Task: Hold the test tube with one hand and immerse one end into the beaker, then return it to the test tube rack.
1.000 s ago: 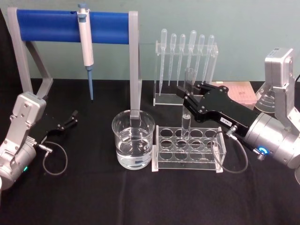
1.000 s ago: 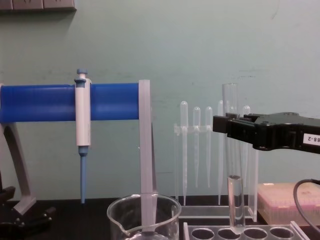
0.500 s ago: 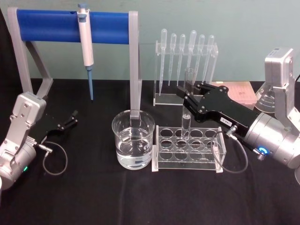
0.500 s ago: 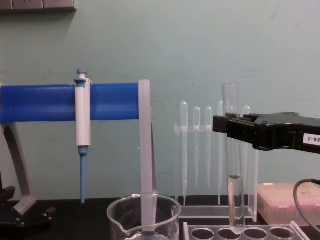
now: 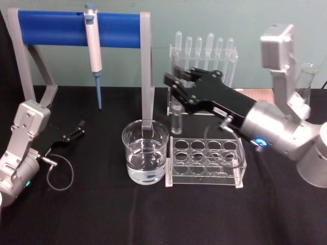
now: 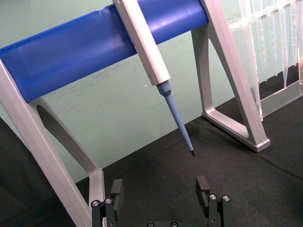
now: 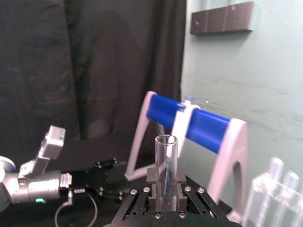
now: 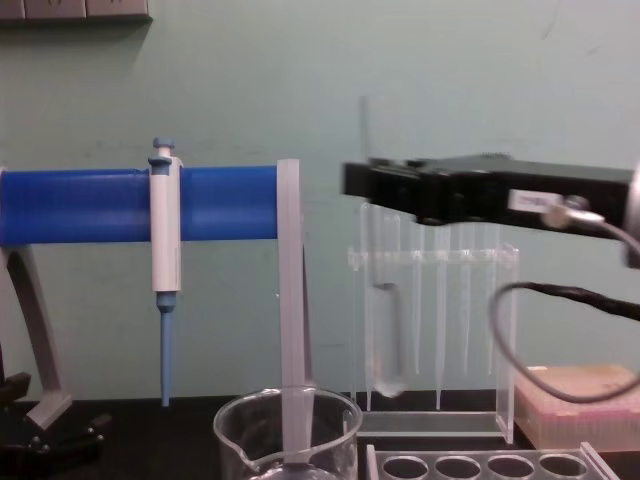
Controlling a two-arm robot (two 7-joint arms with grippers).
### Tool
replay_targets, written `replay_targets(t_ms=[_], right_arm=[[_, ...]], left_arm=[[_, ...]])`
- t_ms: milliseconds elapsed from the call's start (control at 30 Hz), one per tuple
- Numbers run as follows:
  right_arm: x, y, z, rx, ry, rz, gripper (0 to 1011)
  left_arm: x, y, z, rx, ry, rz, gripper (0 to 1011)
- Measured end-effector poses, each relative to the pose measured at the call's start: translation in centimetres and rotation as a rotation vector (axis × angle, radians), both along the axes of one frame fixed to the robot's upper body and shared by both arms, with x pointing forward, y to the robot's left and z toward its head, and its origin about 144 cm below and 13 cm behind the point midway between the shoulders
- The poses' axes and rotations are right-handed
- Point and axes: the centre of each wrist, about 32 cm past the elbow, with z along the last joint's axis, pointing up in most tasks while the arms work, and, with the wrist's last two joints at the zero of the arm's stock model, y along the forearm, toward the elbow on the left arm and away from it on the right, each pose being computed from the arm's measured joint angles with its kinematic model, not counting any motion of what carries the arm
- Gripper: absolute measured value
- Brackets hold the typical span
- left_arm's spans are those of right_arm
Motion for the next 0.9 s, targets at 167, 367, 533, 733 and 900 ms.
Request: replay_targets(t_ms=[167, 367, 533, 733, 900], right_arm=[[1.3, 1.9, -0.4, 0.014, -0.003, 0.039, 227], [2.2, 3.1, -1.9, 0.02, 0.002, 0.059, 226], [2.6, 3.9, -4.3, 0.023, 0.005, 0.069, 227], [2.6, 4.2, -7.3, 0.037, 0.013, 0.074, 226], [2.4, 4.3, -8.9, 0.044, 0.017, 0.078, 227]], left_arm=[[0.0, 0.0, 0.0, 0.0, 0.0, 0.0, 1000], [0.0, 0.0, 0.0, 0.0, 0.0, 0.0, 1000], [0.0, 0.0, 0.0, 0.0, 0.0, 0.0, 1000], [0.0, 0.0, 0.0, 0.0, 0.0, 0.0, 1000], [0.0, 0.0, 0.0, 0.0, 0.0, 0.0, 1000]])
